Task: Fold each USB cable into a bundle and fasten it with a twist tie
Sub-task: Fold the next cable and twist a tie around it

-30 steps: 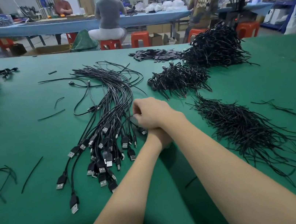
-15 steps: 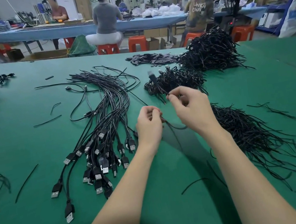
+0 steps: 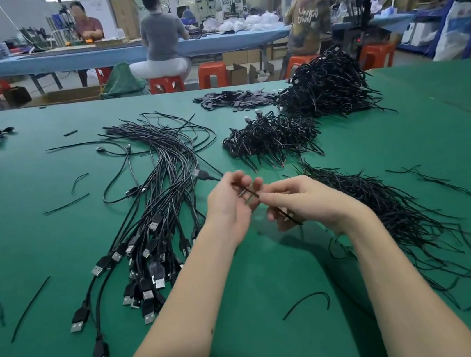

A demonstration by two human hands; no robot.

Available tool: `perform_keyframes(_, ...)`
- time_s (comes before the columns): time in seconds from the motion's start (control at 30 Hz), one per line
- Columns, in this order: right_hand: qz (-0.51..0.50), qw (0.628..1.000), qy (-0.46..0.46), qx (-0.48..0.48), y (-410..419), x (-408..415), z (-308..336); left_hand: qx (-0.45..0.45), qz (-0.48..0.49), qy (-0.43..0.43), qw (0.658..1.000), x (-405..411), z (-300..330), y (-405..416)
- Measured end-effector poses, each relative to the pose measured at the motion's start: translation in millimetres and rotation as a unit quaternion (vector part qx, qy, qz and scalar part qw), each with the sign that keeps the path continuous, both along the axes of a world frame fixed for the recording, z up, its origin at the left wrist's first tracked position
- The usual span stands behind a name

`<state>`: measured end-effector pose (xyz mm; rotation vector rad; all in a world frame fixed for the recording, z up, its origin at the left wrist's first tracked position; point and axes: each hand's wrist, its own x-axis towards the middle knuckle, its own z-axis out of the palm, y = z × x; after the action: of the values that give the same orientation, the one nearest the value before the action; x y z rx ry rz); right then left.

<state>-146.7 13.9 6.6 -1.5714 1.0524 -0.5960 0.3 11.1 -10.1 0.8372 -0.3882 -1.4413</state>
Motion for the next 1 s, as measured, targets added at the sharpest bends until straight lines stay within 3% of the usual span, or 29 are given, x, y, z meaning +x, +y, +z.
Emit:
perform_keyframes(0.13, 0.081, 0.991, 0.106, 0.003, 8, -3, 20, 0.043, -0.009, 0.091, 0.995, 11, 5, 2)
perform_keyframes(0.23, 0.114, 0.973, 0.202, 0.005, 9, -7, 33, 0.038, -0.032, 0.086, 0.995, 21, 5, 1)
perform_keyframes(0.37, 0.174, 0.963, 0.194, 0.072, 9, -13, 38, 0.014, -0.070, 0.043, 0.997, 29, 6, 2)
perform_keyframes(0.43, 0.161, 0.956, 0.231, 0.081, 7, -14, 30, -0.017, -0.097, 0.011, 0.995, 29, 9, 4)
perform_keyframes(0.53, 0.042, 0.946, 0.321, 0.016, -4, -14, 13, -0.091, -0.131, -0.060, 0.985, 28, 15, 8)
perform_keyframes(0.6, -0.067, 0.954, 0.291, -0.024, -12, -14, 2, -0.127, -0.173, -0.134, 0.967, 23, 19, 10)
perform_keyframes(0.7, -0.184, 0.969, 0.153, -0.067, -17, -10, -5, -0.142, -0.272, -0.260, 0.916, 14, 18, 12)
perform_keyframes(0.8, -0.205, 0.977, -0.003, -0.056, -17, -3, 3, -0.108, -0.319, -0.379, 0.862, 2, 11, 13)
perform_keyframes(0.9, -0.187, 0.968, 0.043, -0.162, -12, 6, 11, -0.097, -0.279, -0.404, 0.866, -1, 9, 10)
perform_keyframes(1.0, -0.204, 0.940, 0.091, -0.257, -4, 16, 16, -0.080, -0.253, -0.330, 0.906, 1, 9, 9)
